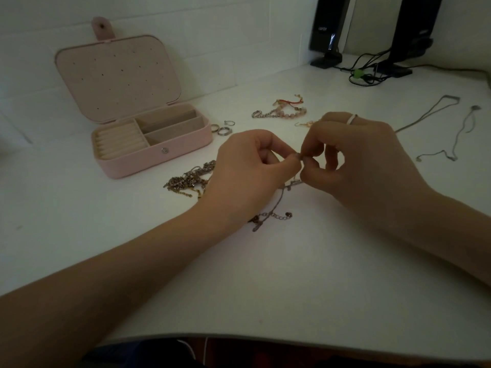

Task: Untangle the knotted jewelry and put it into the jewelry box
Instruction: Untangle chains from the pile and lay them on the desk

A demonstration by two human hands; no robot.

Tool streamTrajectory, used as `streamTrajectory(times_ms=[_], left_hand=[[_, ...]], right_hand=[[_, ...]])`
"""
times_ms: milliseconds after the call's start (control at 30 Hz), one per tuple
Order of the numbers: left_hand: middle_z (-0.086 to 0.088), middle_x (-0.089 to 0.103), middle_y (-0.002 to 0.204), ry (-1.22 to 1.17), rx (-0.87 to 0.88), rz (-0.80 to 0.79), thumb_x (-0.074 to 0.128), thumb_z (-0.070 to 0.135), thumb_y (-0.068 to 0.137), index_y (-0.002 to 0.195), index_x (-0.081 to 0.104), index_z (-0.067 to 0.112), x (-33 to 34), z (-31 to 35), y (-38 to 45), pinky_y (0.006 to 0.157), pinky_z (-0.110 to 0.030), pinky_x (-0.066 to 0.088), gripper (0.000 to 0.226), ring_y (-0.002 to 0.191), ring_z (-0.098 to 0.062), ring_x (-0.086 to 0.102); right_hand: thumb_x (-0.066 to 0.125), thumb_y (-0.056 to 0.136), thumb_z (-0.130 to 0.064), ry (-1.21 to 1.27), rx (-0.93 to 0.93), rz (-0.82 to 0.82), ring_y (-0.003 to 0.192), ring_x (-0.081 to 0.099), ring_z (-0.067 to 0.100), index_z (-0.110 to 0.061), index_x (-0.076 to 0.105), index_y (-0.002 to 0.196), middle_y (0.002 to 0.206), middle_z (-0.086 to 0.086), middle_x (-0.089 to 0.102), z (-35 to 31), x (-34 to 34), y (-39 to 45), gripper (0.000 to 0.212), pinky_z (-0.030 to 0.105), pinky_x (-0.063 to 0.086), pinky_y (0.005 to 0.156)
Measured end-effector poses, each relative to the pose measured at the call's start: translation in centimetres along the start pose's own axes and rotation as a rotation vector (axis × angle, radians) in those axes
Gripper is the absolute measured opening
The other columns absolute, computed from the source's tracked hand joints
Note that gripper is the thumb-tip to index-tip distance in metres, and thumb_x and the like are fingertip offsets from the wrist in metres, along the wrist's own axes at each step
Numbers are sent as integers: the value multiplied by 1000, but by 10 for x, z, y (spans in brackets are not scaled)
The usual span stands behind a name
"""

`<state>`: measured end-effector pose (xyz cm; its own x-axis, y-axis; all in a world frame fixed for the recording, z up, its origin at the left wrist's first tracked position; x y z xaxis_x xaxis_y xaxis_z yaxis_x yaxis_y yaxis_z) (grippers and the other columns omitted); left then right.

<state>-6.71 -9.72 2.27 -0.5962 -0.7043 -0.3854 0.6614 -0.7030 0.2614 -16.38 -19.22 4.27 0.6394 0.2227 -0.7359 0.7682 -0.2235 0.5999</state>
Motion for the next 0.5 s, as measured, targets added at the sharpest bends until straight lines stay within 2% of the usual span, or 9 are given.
streamTrajectory(times_ms=[67,167,267,367,500], left_hand=[[7,54,43,7,3,11,70,15,83,75,68,15,-1,0,0,44,-8,35,8,38,0,45],[9,54,42,6,2,20,69,16,85,78,68,15,-2,0,1,46,-6,35,7,39,2,50],[8,53,42,-2,7,21,68,17,86,80,69,14,-4,-1,1,45,-6,35,7,38,2,51],[8,53,42,-3,12,11,67,17,86,80,69,15,-4,-1,1,45,-7,35,6,38,2,50],[9,52,41,-8,19,4,67,16,86,80,68,14,-3,0,0,44,-8,35,7,38,2,50]], right_hand=[[60,78,-23,44,24,-14,60,54,13,-18,61,77,76,-11,53,2,1,0,5,37,49,59],[66,80,-19,154,131,-43,61,56,11,-23,65,78,71,-16,58,6,0,0,5,20,48,56],[66,82,-23,327,284,-108,50,56,6,-23,69,77,58,-22,61,13,2,0,5,17,47,45],[71,81,-22,387,346,-139,46,54,3,-22,70,77,56,-18,63,16,5,0,5,12,44,43],[72,82,-20,441,394,-154,42,52,1,-20,70,75,54,-19,62,17,5,1,8,13,44,41]])
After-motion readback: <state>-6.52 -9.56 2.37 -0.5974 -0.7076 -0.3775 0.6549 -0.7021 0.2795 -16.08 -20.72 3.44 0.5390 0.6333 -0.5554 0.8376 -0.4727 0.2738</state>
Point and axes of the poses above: each hand's wrist, its own y-axis towards the middle knuckle, its own x-axis out of the palm, z = x × y, the point moved 5 cm from there along y, towards the middle knuckle
